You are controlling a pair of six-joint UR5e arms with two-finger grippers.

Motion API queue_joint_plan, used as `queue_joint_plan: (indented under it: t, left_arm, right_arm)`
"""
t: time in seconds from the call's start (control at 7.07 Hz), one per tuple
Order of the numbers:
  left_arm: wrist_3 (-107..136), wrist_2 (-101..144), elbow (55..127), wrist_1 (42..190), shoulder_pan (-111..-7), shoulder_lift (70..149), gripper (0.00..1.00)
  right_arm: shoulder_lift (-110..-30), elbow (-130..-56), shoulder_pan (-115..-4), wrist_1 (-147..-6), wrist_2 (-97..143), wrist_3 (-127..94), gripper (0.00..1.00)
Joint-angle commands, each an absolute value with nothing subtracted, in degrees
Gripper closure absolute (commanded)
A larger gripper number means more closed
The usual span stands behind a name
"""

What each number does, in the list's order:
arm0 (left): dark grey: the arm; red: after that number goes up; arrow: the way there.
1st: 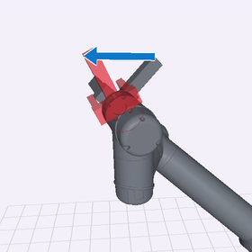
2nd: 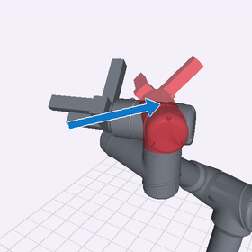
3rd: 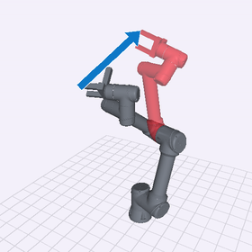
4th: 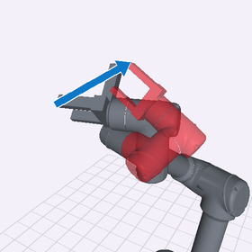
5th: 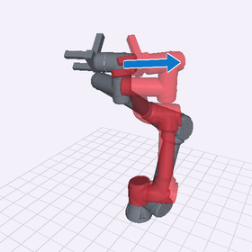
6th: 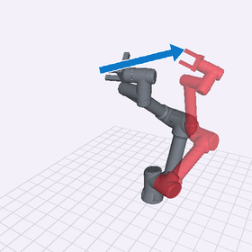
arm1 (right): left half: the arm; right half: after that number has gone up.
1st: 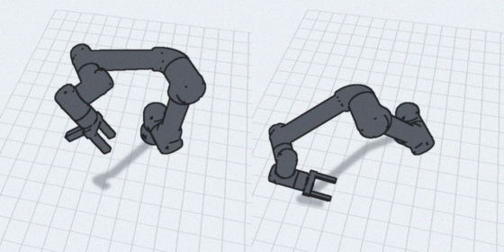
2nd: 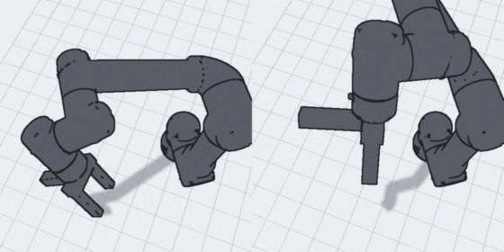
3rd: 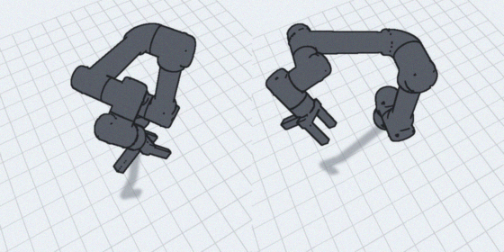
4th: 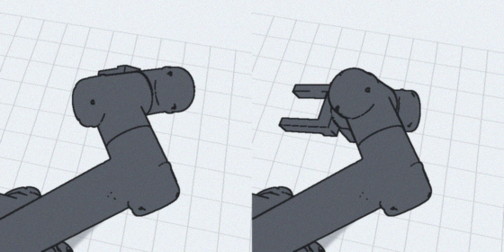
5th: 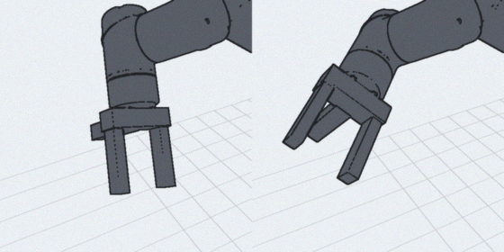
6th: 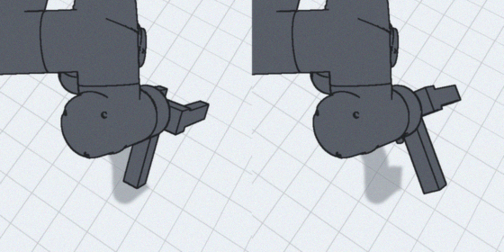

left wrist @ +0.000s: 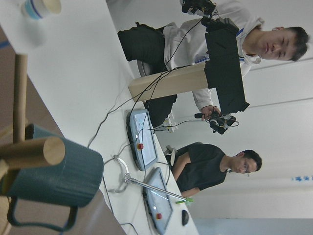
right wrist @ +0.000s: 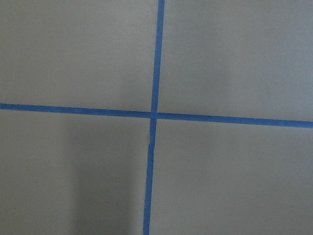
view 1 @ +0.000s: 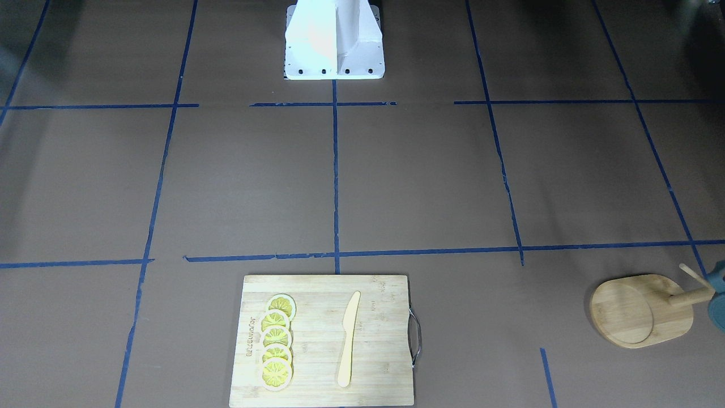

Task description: Hang cup on storage rack

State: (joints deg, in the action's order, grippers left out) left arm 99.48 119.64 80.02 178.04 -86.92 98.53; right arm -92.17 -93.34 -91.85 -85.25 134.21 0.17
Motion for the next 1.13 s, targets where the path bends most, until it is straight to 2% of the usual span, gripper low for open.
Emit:
queue_joint_plan:
  t: [0.0,0.14,0.42,0.99]
  left_arm:
    - [72.5,119.8,83.1,165.5,-90.0,97.0,0.0]
    - [60.4,119.7,82.9,164.5,-90.1,93.2,0.0]
    - [45.2,119.7,83.9,156.8,-90.6,91.1,0.0]
    - [7.8,119.6,87.2,122.9,-93.6,91.1,0.0]
  right_arm:
    - [-92.4,-93.2,-91.8,-85.3,134.2,0.2,0.0]
    - [-92.5,-93.3,-91.8,-85.3,134.2,0.2,0.0]
    - [-92.5,-93.2,-91.8,-85.3,134.2,0.3,0.0]
    - [-92.5,-93.2,-91.8,-85.3,134.3,0.2,0.0]
